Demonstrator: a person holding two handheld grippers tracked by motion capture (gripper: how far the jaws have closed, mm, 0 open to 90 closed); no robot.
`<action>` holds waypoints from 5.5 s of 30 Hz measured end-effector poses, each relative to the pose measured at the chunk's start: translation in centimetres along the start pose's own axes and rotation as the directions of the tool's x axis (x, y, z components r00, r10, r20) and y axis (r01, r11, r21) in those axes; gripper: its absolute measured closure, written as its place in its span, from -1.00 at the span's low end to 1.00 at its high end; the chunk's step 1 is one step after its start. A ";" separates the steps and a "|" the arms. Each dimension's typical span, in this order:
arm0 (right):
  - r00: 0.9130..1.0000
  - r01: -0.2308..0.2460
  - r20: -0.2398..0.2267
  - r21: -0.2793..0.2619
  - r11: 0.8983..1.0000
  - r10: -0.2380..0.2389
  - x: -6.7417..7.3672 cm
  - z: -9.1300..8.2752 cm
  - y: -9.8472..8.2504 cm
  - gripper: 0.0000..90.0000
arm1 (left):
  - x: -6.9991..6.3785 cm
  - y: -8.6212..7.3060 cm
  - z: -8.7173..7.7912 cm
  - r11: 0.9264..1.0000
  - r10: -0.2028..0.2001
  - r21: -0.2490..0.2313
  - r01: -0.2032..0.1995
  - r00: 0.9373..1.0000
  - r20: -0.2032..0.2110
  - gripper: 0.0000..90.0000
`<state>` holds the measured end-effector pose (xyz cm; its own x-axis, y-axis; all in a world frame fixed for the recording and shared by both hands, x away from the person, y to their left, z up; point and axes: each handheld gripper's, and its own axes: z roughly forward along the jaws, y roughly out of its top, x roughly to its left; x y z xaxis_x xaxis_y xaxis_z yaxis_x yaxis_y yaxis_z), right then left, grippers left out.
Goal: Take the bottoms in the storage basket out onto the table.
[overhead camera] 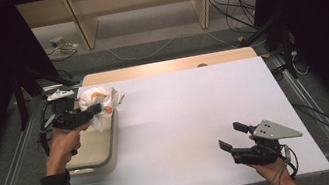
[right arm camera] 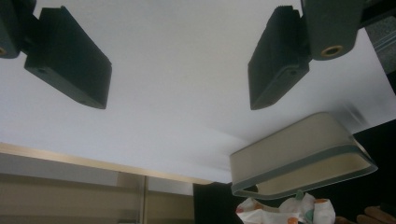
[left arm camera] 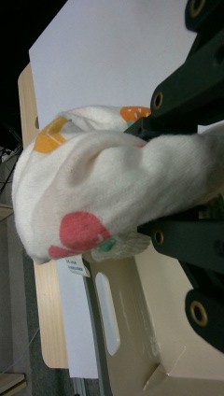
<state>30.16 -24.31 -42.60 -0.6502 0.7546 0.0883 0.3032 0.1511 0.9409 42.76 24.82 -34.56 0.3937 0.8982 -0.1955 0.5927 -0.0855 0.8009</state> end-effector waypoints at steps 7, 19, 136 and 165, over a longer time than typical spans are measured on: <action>1.000 -0.002 0.000 -0.002 1.000 0.002 0.0 0.0 0.0 -0.50 | -0.4 0.0 0.3 1.000 0.000 -0.002 0.000 1.000 0.017 0.53; 1.000 -0.002 0.001 0.000 1.000 0.002 0.0 0.0 0.0 -0.50 | -1.7 -0.1 1.0 1.000 0.009 -0.011 -0.008 0.998 0.055 0.53; 1.000 0.006 -0.002 0.007 1.000 -0.006 0.0 0.2 -0.1 -0.50 | -17.0 -5.0 12.9 0.980 0.105 0.116 -0.159 0.921 0.375 0.52; 1.000 0.002 -0.003 0.006 1.000 -0.002 0.0 0.1 -0.1 -0.49 | -16.6 -7.0 15.1 0.952 0.106 0.235 -0.194 0.933 0.343 0.23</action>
<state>30.21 -24.22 -42.72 -0.6531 0.7522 0.0872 0.3056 0.1565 0.9392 42.71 4.00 -45.45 0.6710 0.6817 -0.2916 0.6531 -0.3572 0.6678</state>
